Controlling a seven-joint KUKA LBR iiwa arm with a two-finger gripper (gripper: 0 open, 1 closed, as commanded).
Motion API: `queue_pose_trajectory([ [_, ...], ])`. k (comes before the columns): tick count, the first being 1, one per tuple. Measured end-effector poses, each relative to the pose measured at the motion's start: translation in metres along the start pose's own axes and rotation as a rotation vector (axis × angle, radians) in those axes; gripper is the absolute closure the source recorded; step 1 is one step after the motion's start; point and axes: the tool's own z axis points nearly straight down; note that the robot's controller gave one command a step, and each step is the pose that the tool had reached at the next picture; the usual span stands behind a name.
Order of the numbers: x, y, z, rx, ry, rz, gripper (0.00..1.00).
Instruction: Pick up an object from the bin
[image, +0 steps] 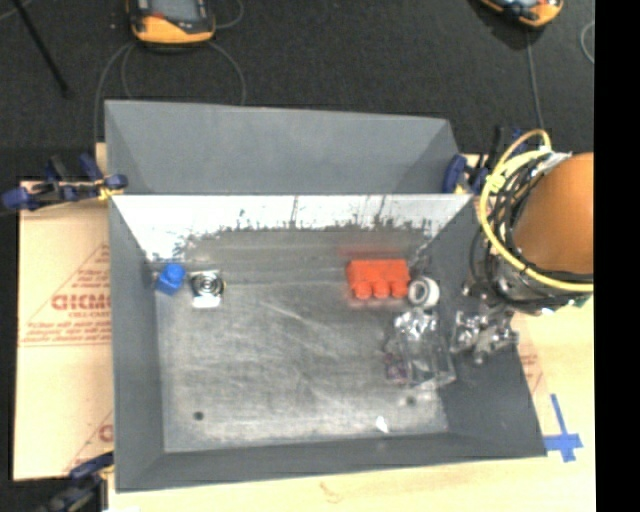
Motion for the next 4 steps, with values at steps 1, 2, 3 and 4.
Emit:
queue_pose_trajectory([
  [1,0.018,0.052,-0.015,-0.011,-0.001,-0.467,1.0],
  [2,0.013,0.046,0.025,-0.016,-0.004,-0.806,1.0],
  [3,-0.064,0.024,0.048,-0.006,-0.009,-0.735,1.0],
  [4,0.026,0.04,0.074,-0.001,-0.012,-0.877,1.0],
])
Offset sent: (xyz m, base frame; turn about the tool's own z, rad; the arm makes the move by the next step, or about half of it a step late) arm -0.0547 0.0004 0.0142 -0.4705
